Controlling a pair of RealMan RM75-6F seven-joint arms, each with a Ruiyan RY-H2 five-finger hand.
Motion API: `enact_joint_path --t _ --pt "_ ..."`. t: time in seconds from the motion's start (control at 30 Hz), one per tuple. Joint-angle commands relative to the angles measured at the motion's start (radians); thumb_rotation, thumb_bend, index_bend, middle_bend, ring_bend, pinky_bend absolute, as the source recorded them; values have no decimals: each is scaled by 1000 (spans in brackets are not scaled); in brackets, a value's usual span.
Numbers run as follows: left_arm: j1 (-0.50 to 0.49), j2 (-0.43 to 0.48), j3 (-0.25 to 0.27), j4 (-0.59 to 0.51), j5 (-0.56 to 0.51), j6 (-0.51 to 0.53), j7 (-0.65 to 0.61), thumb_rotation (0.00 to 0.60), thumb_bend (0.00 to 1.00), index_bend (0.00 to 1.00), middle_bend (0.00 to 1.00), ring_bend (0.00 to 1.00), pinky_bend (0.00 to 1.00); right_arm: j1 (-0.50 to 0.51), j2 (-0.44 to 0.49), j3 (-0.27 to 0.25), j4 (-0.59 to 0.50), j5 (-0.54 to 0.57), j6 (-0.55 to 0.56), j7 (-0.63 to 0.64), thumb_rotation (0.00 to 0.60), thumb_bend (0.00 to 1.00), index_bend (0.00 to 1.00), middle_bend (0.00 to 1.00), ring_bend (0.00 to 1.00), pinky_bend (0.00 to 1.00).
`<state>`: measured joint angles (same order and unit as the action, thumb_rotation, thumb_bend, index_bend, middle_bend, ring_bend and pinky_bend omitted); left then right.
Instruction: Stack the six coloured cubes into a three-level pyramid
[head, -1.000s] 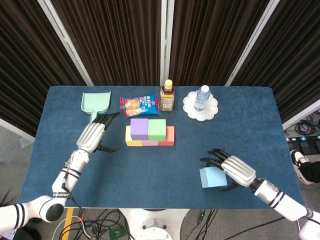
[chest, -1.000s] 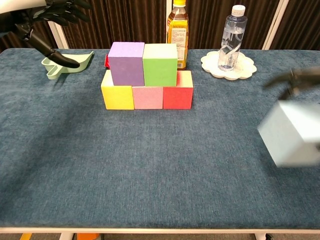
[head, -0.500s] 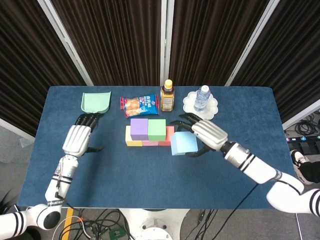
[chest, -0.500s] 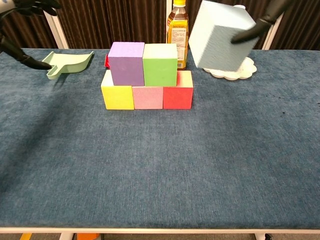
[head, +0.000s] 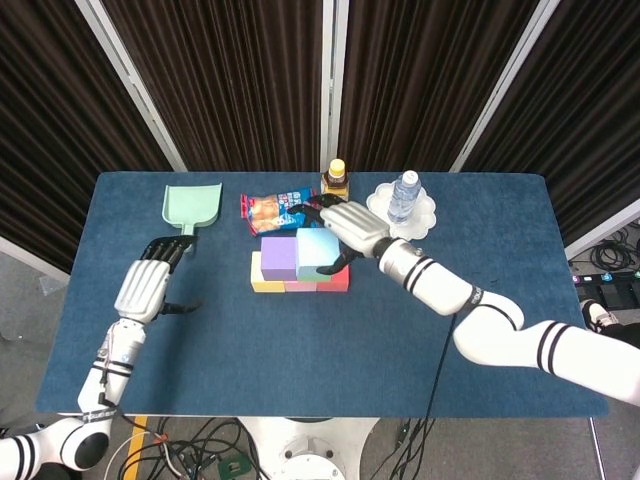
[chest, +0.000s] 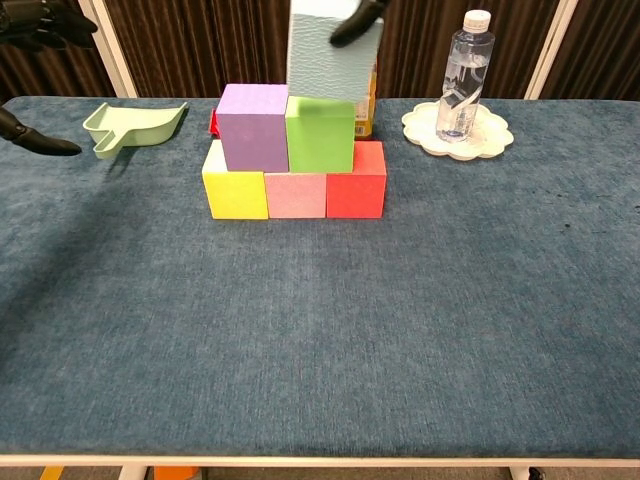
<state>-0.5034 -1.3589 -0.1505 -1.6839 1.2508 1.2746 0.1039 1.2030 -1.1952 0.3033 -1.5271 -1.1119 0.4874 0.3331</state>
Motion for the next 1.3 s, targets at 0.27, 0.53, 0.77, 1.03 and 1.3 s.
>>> enact_joint_path --t 0.27,0.53,0.77,1.03,1.3 --pt "10 1 -12 17 1 -18 -30 600 19 132 114 103 108 95 -90 12 124 85 -81 -66 600 158 132 422 42 0" --pt "15 1 -19 22 2 -28 -39 600 19 132 114 103 108 114 -122 10 156 113 -84 -89 600 158 132 422 42 0" --pt "19 0 -22 23 5 -32 -43 600 19 132 114 103 108 121 -134 -2 166 135 -76 -119 600 158 132 421 41 0" --pt "24 0 -25 27 7 -37 -52 600 19 132 114 103 108 129 -139 -12 168 163 -67 -151 600 158 132 420 41 0" --pt "28 0 -30 28 10 -40 -58 600 19 132 114 103 108 129 -135 -10 154 181 -62 -164 600 158 131 419 40 0"
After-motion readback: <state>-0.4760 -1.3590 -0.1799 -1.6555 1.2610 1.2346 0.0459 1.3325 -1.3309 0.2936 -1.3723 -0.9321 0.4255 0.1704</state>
